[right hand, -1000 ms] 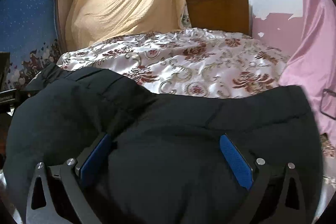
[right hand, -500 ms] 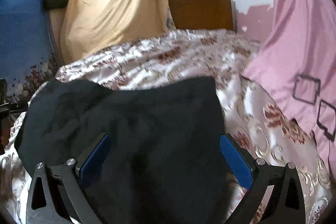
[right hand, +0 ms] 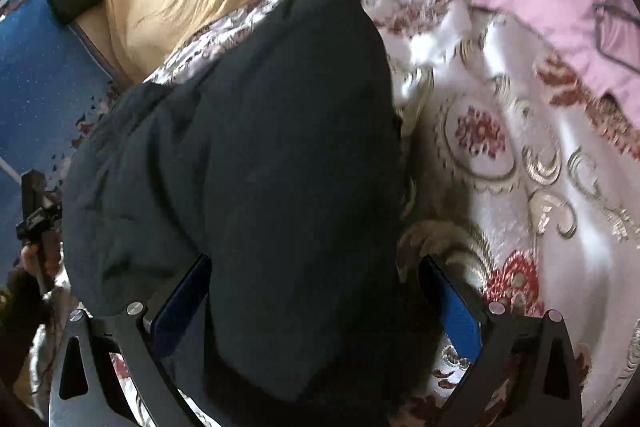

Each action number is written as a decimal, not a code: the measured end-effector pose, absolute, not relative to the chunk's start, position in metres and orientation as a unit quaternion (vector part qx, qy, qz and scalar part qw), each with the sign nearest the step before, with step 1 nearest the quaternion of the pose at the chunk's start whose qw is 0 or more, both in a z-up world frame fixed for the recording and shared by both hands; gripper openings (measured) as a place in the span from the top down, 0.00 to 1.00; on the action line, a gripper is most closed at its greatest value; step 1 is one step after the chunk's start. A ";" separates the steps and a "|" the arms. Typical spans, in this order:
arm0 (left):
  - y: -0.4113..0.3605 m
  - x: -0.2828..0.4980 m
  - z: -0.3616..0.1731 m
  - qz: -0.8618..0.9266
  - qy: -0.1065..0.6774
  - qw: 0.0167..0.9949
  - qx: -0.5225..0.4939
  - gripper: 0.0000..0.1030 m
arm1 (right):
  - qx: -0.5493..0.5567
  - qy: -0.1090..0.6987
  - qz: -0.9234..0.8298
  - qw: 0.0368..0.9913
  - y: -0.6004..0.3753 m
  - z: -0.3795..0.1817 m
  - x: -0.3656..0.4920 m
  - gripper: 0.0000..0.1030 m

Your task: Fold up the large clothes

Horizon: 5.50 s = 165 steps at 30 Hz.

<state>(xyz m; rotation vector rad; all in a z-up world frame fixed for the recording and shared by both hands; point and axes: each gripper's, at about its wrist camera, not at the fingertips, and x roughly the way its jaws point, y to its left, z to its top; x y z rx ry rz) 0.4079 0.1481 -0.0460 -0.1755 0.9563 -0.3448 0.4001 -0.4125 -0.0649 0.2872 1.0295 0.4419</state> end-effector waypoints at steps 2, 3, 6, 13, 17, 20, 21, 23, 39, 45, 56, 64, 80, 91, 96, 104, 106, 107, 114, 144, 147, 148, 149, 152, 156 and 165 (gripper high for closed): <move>0.141 0.401 -0.042 -0.145 0.447 0.882 -0.044 0.01 | 0.146 0.499 0.222 0.825 -0.416 -0.069 0.401 0.00; 0.138 0.396 -0.041 -0.134 0.441 0.887 -0.022 0.01 | 0.142 0.503 0.228 0.821 -0.415 -0.070 0.401 0.00; 0.132 0.388 -0.049 -0.130 0.446 0.885 0.015 0.01 | 0.137 0.513 0.245 0.811 -0.414 -0.073 0.402 0.00; 0.135 0.405 -0.077 -0.165 0.512 0.843 -0.015 0.01 | 0.119 0.523 0.288 0.793 -0.394 -0.077 0.402 0.00; 0.136 0.415 -0.083 -0.186 0.524 0.831 -0.018 0.01 | 0.115 0.524 0.290 0.792 -0.387 -0.075 0.405 0.00; 0.145 0.435 -0.093 -0.202 0.551 0.807 -0.067 0.01 | 0.200 0.531 0.272 0.777 -0.400 -0.082 0.417 0.00; 0.147 0.439 -0.097 -0.206 0.560 0.799 -0.078 0.01 | 0.233 0.533 0.263 0.770 -0.406 -0.084 0.421 0.00; 0.147 0.441 -0.099 -0.204 0.565 0.796 -0.079 0.01 | 0.246 0.541 0.255 0.763 -0.407 -0.086 0.424 0.00; 0.123 0.406 -0.067 -0.166 0.523 0.836 -0.016 0.50 | 0.232 0.522 0.231 0.788 -0.388 -0.066 0.396 0.29; 0.096 0.384 -0.040 -0.123 0.512 0.850 0.021 0.73 | 0.218 0.504 0.222 0.805 -0.375 -0.044 0.381 0.61; 0.075 0.367 -0.031 -0.102 0.491 0.864 0.045 0.84 | 0.202 0.476 0.208 0.830 -0.361 -0.015 0.355 0.77; 0.060 0.349 0.000 -0.101 0.464 0.878 0.060 0.88 | 0.163 0.432 0.225 0.858 -0.358 0.005 0.329 0.81; 0.057 0.240 0.047 -0.126 0.437 0.888 0.071 0.89 | 0.121 0.379 0.268 0.878 -0.342 0.056 0.241 0.82; 0.052 0.214 -0.002 -0.069 0.453 0.884 0.094 0.73 | 0.128 0.434 0.199 0.869 -0.355 -0.002 0.215 0.67; 0.051 0.216 -0.014 -0.007 0.461 0.879 0.121 0.49 | 0.101 0.459 0.138 0.872 -0.354 -0.010 0.217 0.28; 0.055 0.191 -0.007 0.024 0.437 0.892 0.111 0.23 | 0.062 0.449 0.062 0.889 -0.360 -0.002 0.191 0.00; 0.051 0.182 -0.002 0.028 0.433 0.894 0.110 0.18 | 0.060 0.438 0.044 0.896 -0.360 0.002 0.180 0.00; 0.048 0.179 -0.001 0.030 0.431 0.895 0.110 0.18 | 0.059 0.433 0.039 0.899 -0.360 0.004 0.175 0.00; 0.034 0.153 0.007 0.034 0.423 0.902 0.076 0.17 | 0.054 0.379 0.008 0.924 -0.356 0.022 0.141 0.00; -0.009 0.022 0.027 -0.002 0.345 0.938 0.025 0.16 | 0.049 0.282 0.111 0.952 -0.263 0.054 0.003 0.00; -0.013 0.013 0.023 -0.003 0.335 0.942 0.026 0.16 | 0.047 0.271 0.113 0.955 -0.257 0.051 -0.009 0.00; -0.013 0.009 0.021 -0.005 0.333 0.942 0.026 0.16 | 0.050 0.267 0.111 0.956 -0.255 0.049 -0.012 0.00; -0.014 0.005 0.018 -0.007 0.330 0.944 0.025 0.16 | 0.053 0.265 0.110 0.957 -0.255 0.048 -0.013 0.00; -0.012 -0.005 0.014 -0.005 0.320 0.947 0.022 0.16 | 0.058 0.251 0.105 0.961 -0.254 0.047 -0.020 0.00; -0.011 -0.017 0.013 -0.009 0.302 0.953 0.015 0.16 | 0.055 0.233 0.103 0.965 -0.249 0.046 -0.028 0.00; -0.006 -0.041 0.011 -0.007 0.270 0.963 0.018 0.16 | 0.044 0.242 0.112 0.963 -0.231 0.031 -0.031 0.00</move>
